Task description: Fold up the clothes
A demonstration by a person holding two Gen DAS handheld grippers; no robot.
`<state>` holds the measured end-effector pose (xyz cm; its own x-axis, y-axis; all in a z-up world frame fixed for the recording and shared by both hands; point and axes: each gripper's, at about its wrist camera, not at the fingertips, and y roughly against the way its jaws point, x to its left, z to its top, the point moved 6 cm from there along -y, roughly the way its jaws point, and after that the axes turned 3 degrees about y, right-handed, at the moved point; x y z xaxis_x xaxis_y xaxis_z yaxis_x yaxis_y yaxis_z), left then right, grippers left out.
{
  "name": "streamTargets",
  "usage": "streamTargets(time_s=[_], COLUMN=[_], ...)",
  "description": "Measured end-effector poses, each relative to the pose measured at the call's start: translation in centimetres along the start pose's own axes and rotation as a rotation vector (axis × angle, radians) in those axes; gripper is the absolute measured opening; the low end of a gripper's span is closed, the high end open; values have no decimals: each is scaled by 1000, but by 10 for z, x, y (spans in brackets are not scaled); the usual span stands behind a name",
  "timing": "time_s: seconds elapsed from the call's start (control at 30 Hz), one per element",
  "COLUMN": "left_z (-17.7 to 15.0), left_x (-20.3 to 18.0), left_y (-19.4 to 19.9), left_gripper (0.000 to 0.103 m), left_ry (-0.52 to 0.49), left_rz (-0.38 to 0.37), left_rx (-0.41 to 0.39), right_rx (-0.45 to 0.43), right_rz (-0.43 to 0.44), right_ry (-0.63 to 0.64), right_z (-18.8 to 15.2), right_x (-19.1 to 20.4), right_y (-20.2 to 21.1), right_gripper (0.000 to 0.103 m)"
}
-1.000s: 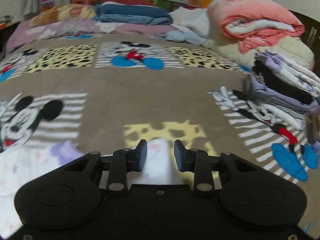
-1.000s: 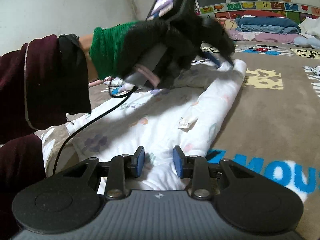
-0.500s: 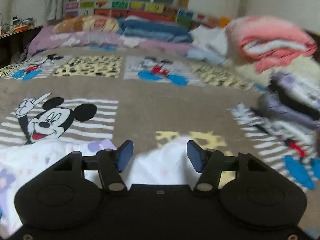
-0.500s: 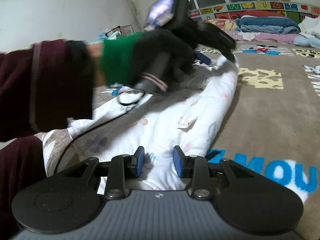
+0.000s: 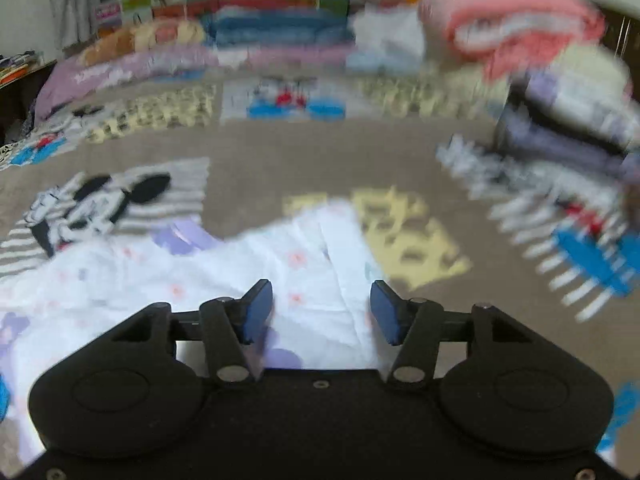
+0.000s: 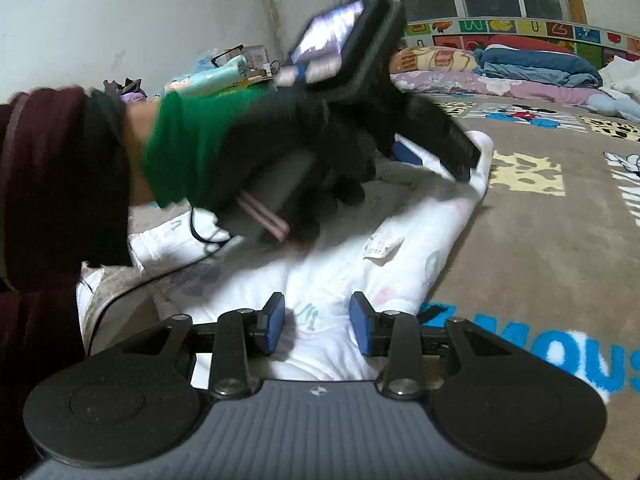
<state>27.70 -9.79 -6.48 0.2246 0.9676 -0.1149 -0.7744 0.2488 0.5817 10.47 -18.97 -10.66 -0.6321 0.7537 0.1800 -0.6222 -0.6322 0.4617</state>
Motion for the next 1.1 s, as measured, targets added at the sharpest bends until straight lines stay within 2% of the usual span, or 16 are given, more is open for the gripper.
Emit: streamTargets(time_s=[0.17, 0.23, 0.33, 0.5, 0.6, 0.67, 0.7, 0.8, 0.83, 0.93, 1.03, 1.1], left_z=[-10, -20, -37, -46, -50, -53, -52, -50, -50, -52, -54, -55], left_x=[60, 86, 111, 128, 131, 132, 132, 135, 139, 151, 166, 174], left_y=[66, 82, 99, 117, 117, 113, 112, 112, 112, 111, 111, 109], left_gripper=[56, 56, 56, 58, 58, 58, 58, 58, 59, 62, 62, 62], left_ry=[187, 259, 313, 377, 415, 426, 425, 404, 409, 450, 517, 577], left_rz=[41, 63, 91, 33, -7, -29, -35, -43, -44, -32, -36, -69], left_rx=[-94, -103, -103, -151, -194, -191, -190, -195, -191, -175, -169, -164], right_rx=[2, 1, 21, 26, -44, -82, -66, 102, 128, 113, 35, -19], right_rz=[-3, 4, 32, -13, -65, -98, -118, -164, -168, -157, -114, -90], right_ry=[21, 28, 65, 138, 223, 294, 340, 407, 404, 359, 298, 244], right_z=[2, 3, 3, 0, 1, 0, -3, -26, -28, -21, -13, -6], right_x=[4, 7, 16, 26, 45, 59, 65, 66, 65, 64, 64, 61], right_y=[3, 6, 13, 39, 54, 59, 53, 25, 22, 27, 38, 44], right_gripper=[39, 39, 39, 38, 38, 37, 37, 39, 39, 39, 38, 36])
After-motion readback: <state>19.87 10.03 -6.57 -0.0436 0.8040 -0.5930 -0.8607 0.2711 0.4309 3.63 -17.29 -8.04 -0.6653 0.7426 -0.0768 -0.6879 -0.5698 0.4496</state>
